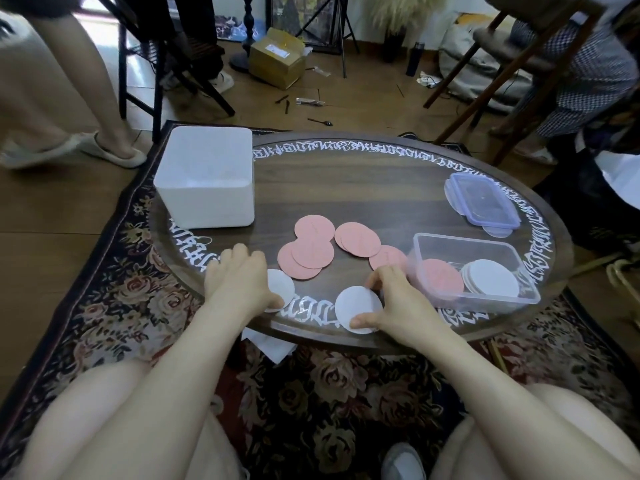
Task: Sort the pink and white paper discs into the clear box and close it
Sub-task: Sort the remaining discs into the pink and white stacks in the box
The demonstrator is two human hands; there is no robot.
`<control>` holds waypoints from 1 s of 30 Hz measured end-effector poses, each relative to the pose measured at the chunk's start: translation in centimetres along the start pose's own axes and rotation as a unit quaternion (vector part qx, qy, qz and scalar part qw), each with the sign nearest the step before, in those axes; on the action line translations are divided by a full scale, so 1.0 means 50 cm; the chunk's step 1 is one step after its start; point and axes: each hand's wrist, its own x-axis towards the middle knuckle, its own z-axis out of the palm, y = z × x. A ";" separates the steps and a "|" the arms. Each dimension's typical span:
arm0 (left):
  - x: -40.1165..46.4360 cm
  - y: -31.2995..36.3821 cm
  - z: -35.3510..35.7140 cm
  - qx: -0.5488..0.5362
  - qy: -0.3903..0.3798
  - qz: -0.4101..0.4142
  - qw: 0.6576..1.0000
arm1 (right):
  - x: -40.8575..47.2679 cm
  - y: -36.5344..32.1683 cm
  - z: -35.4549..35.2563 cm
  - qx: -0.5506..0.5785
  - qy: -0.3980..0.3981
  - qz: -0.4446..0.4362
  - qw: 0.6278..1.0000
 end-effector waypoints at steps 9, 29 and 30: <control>-0.001 0.009 -0.002 -0.110 0.002 -0.035 0.993 | -0.004 0.016 -0.001 0.082 -0.011 0.008 0.997; -0.032 0.040 -0.011 -0.690 -0.143 -0.038 0.708 | -0.009 0.002 -0.034 0.362 0.111 -0.023 0.925; -0.033 0.044 -0.010 -0.697 -0.155 -0.038 0.699 | -0.009 0.001 -0.033 0.361 0.117 -0.026 0.925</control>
